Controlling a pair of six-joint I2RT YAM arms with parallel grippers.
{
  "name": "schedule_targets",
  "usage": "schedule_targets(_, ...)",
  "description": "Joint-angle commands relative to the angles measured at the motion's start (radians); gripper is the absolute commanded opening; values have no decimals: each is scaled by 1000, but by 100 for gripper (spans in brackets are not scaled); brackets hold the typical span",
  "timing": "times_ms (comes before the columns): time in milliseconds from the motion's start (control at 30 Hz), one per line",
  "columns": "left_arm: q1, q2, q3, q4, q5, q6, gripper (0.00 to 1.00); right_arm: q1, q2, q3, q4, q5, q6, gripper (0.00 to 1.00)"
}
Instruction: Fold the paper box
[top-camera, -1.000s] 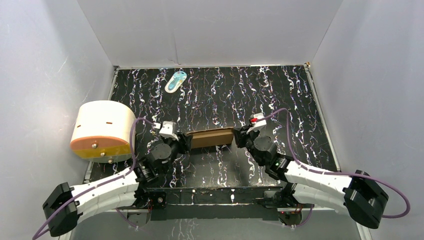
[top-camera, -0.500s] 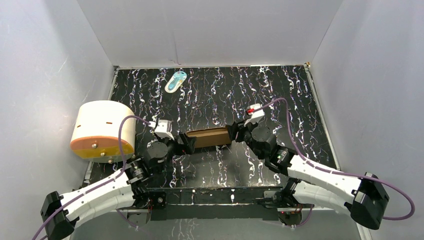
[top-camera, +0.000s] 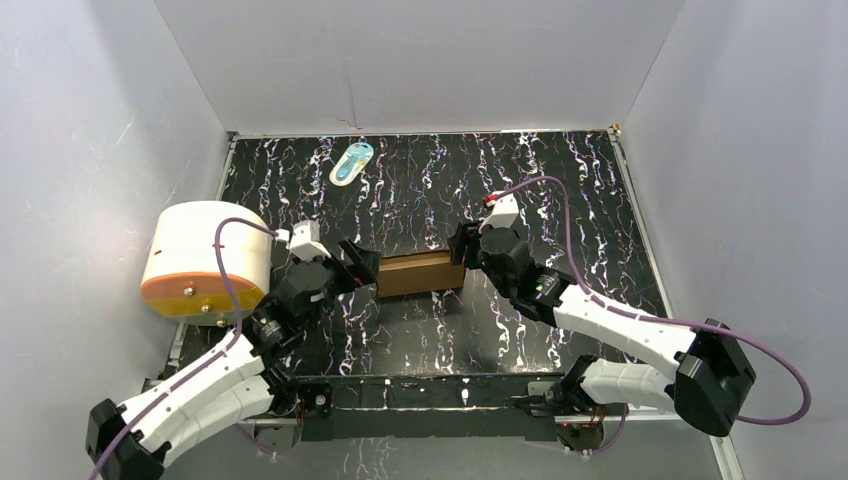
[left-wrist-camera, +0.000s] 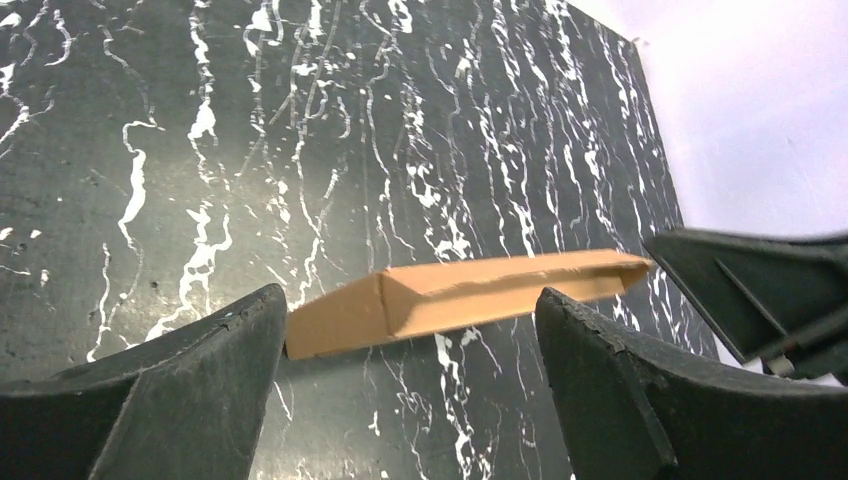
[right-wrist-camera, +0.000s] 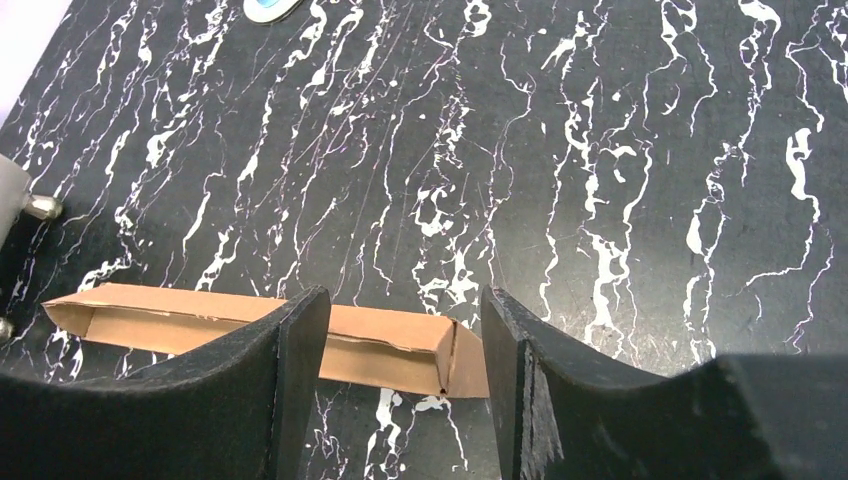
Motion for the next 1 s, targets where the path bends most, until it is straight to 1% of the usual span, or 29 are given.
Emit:
schedule_targets(0, 193, 39, -10, 68, 274, -92, 90, -32, -1, 11, 14, -22, 54, 65)
schedule_targets(100, 252, 75, -24, 114, 383, -125, 89, -35, -2, 3, 11, -40, 62, 64)
schedule_targets(300, 264, 115, -70, 174, 451, -176, 87, -37, -7, -50, 33, -63, 86, 61)
schedule_targets(533, 267, 152, -111, 228, 489, -206, 77, -38, -17, -128, 86, -89, 114, 55)
schedule_targets(700, 267, 156, -148, 263, 507, -226, 64, -37, -9, -176, 148, -110, 124, 53)
schedule_targets(867, 271, 123, -174, 244, 491, -234, 61, -39, 0, -211, 194, -126, 128, 53)
schedule_targets(967, 289, 89, -200, 258, 509, -251, 62, -39, -3, -227, 206, -131, 130, 53)
